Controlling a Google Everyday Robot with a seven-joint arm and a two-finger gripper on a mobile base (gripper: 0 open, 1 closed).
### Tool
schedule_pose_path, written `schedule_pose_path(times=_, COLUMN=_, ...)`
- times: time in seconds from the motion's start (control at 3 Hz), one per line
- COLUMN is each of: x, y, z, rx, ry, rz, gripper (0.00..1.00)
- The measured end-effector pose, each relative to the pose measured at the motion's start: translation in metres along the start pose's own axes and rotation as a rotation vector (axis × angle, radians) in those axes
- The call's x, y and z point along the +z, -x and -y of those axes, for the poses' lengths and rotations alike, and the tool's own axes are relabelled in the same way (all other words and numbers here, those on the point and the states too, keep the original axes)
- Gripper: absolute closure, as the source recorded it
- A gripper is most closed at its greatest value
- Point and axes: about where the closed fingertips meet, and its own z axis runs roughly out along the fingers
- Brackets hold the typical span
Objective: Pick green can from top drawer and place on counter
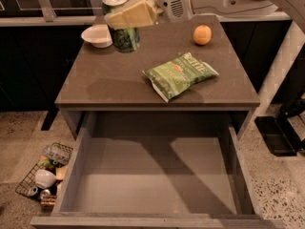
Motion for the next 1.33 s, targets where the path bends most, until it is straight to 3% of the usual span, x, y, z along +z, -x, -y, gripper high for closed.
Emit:
schedule_pose_path(times=0.33, x=0.000, y=0.000, z=0.000, rx=0.000, ry=0.000, rz=0.000, gripper=1.00)
schedule_pose_path(times=0.67, x=0.004, y=-0.005, z=0.009, rx=0.039, ry=-0.011, rz=0.001, gripper=1.00)
schedule_pose_path(times=1.0, x=0.005, y=-0.030, z=0.054, rx=0.114, ry=-0.058, rz=-0.020, gripper=1.00)
schedule_pose_path(times=1.33, x=0.001, y=-0.066, z=0.117, rx=0.170, ry=-0.128, rz=-0.058, gripper=1.00)
